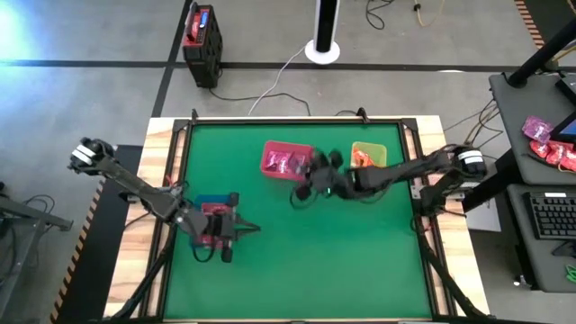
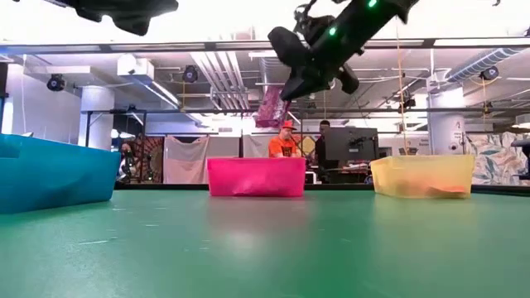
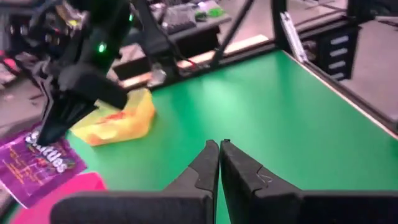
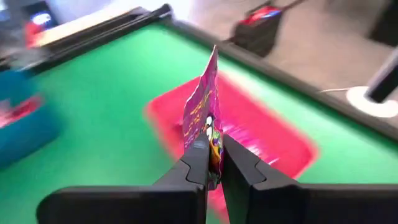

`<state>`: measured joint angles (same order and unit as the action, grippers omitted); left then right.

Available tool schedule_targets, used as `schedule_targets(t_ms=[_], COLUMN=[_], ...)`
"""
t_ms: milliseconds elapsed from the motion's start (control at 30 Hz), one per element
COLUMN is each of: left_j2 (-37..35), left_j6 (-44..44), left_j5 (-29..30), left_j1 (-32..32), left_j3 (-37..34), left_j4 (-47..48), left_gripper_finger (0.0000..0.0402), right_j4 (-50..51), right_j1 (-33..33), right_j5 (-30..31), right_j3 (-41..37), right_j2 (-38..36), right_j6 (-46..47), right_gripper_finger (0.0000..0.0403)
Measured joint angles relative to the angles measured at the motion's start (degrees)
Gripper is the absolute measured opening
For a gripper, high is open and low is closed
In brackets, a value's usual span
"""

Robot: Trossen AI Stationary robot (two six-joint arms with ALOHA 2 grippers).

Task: Sort candy by brand, put in halloween buckets
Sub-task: Put the violet candy into the red bin, then return to Home Position

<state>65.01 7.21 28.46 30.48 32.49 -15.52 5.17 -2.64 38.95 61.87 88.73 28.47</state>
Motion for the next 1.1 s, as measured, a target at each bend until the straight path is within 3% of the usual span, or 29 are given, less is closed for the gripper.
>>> schedule_targets(t_ms=[200, 367, 433, 700, 900, 1000, 1100], left_j2=[-3.8, -3.6, -3.6, -7.7, -17.5, -21.1, -23.2], left_j6=[1.1, 0.1, 1.1, 0.3, -0.7, -3.5, -5.6], left_j5=[1.1, 1.0, 1.0, 0.5, -12.9, -20.9, -31.5], left_j1=[0.0, 0.0, 0.0, -0.3, -5.5, -12.6, -22.4], left_j3=[-0.5, -0.4, -0.5, -3.9, -14.4, -18.7, -20.6], left_j4=[0.2, 0.0, 0.2, -4.0, -16.4, -21.8, -21.3], left_gripper_finger=[0.0000, 0.0000, 0.0000, 0.0000, 0.0000, 0.0000, 0.0000], right_j4=[-2.1, -3.1, -3.1, -4.7, -23.4, -34.4, -41.5], right_j1=[9.1, 13.8, 14.5, 10.9, 1.4, -0.8, 0.4], right_j5=[-1.4, -14.4, -17.9, -18.2, -18.8, -20.5, -27.2], right_j3=[0.0, 0.0, 0.0, -0.1, -5.2, -8.7, -9.7], right_j2=[2.0, 4.1, 4.7, 2.6, 2.6, 2.3, 2.1], right_j6=[-3.6, -2.6, -2.9, -7.7, -20.0, -25.3, -27.0], right_gripper_finger=[0.0046, 0.0117, 0.0142, 0.0199, 0.0203, 0.0203, 0.0203])
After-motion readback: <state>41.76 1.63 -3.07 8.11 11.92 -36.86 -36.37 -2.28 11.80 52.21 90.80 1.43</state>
